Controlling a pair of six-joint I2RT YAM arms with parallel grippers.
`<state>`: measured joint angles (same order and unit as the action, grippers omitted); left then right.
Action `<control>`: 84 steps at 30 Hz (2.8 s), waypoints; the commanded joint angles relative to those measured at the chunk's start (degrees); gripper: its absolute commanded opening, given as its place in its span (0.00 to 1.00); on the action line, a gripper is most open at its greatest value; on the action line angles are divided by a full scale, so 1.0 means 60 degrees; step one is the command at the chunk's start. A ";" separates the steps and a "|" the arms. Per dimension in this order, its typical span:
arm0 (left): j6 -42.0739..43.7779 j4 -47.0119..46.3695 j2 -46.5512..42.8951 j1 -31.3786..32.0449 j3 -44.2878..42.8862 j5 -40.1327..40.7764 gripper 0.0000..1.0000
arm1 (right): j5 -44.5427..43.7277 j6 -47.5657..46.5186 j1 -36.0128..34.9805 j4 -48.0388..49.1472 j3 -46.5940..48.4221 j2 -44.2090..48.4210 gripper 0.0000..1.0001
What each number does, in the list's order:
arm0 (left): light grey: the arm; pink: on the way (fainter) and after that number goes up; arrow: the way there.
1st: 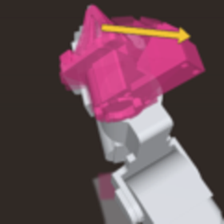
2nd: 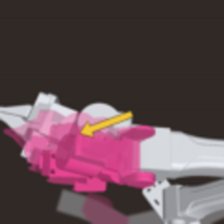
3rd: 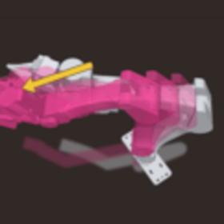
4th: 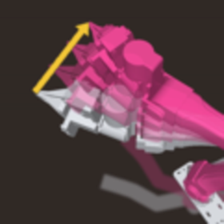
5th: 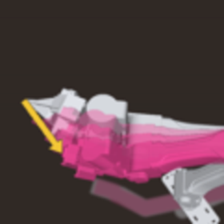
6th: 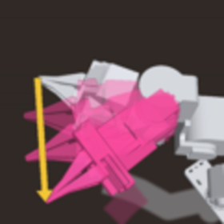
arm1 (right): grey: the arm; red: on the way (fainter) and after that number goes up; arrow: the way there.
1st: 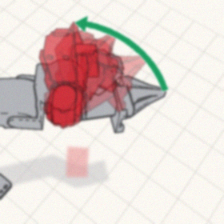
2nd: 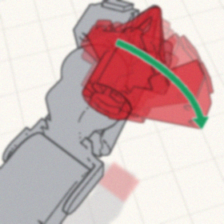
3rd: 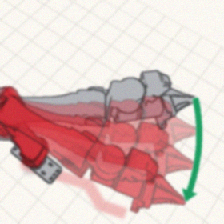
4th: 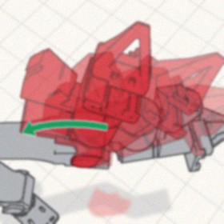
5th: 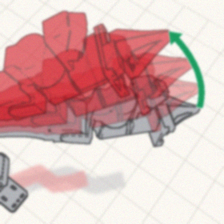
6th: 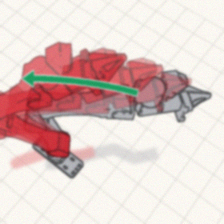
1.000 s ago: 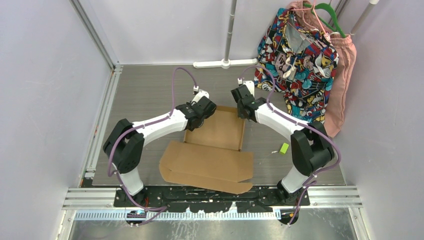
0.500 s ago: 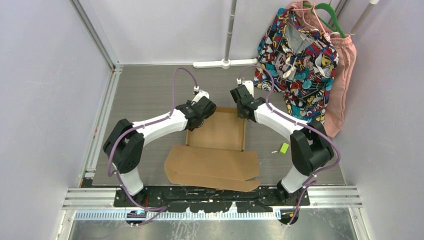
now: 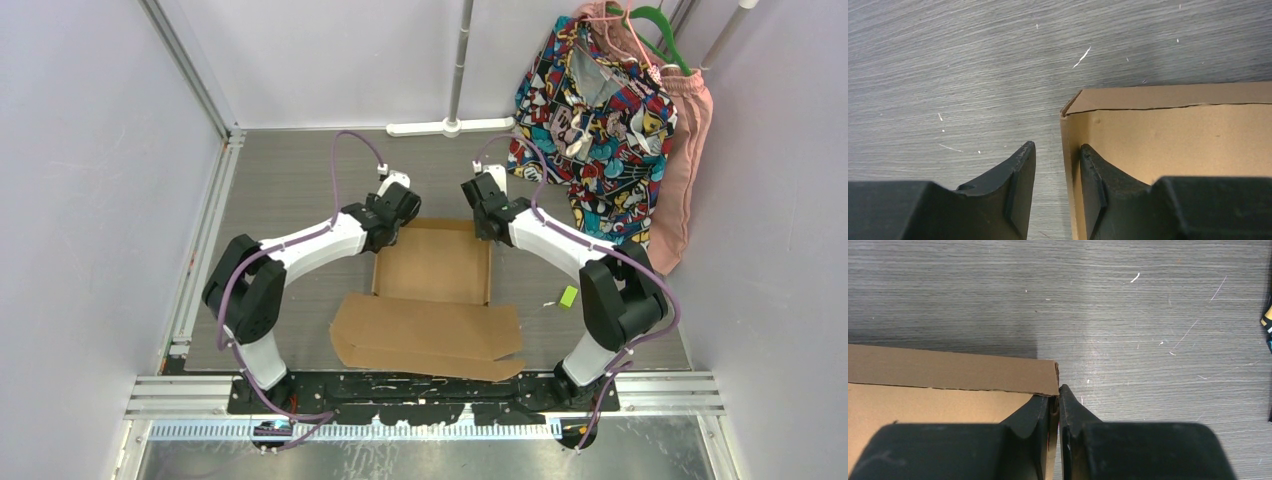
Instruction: Fold the paper box
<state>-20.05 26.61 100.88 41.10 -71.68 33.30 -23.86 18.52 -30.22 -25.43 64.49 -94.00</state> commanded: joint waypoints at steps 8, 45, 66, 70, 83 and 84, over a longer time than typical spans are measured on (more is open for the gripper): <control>0.0025 -0.0716 0.0139 -0.0154 -0.0351 -0.0340 0.24 | -0.0054 -0.0275 -0.0024 0.0221 -0.0310 0.0489 0.08; 0.0300 -0.0549 0.0016 -0.0289 -0.0956 -0.0086 0.48 | 0.0226 0.0023 -0.0032 0.0343 -0.0524 0.0602 0.08; -0.0128 0.1362 -0.2409 -0.0844 -0.1726 -0.0937 0.46 | 0.0784 0.2971 0.0686 -0.1469 0.0289 -0.0465 0.01; -0.0316 0.1497 -0.2872 -0.0833 -0.1513 -0.1102 0.45 | 0.0981 0.3718 0.0663 -0.1618 0.0175 -0.0263 0.08; -0.0616 0.1909 -0.3628 -0.0697 -0.1026 -0.1253 0.42 | 0.1270 0.1539 0.0571 -0.1353 -0.0463 0.1611 0.93; -0.0595 0.1998 -0.3592 -0.0680 -0.1099 -0.1208 0.42 | 0.1428 0.0831 0.0616 -0.1283 -0.0461 0.1754 0.94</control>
<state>-23.09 37.39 80.77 36.38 -77.17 25.80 -15.79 34.76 -26.57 -34.61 61.45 -89.14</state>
